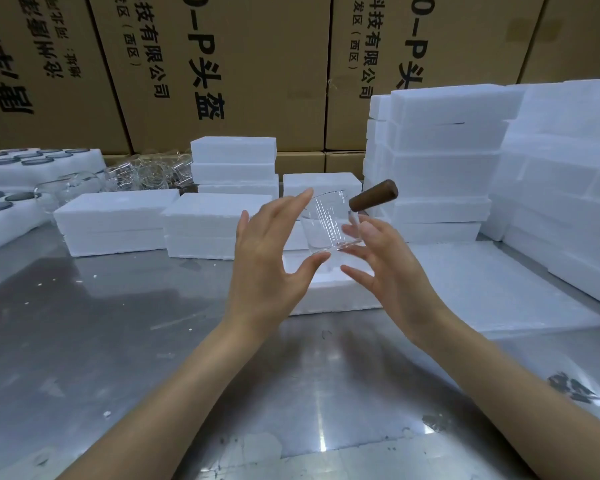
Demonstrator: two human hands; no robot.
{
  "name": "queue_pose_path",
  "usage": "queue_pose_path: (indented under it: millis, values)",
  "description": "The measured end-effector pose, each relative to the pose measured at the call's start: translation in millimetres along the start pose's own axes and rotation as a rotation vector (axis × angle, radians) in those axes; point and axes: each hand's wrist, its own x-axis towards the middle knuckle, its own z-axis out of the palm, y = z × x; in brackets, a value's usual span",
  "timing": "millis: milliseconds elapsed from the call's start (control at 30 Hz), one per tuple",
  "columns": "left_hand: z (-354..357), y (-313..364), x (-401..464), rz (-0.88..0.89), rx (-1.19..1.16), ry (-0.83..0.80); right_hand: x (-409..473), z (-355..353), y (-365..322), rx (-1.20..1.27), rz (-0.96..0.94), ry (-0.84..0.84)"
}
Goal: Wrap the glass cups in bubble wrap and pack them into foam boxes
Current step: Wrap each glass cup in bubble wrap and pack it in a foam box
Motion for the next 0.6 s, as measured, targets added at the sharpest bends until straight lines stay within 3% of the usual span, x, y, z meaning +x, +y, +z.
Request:
queue_pose_path:
  millis: [167,333,600]
  values:
    - [1,-2,-1,0.055,0.034,-0.020,2,-6,-5,-0.068,-0.157,0.231]
    - [2,-5,-2,0.117,-0.001,-0.067,3,-16,-9,-0.092,-0.173,0.308]
    - [0,-12,-2,-0.166,-0.140,-0.205,5,-21,-7,-0.089,-0.003,0.303]
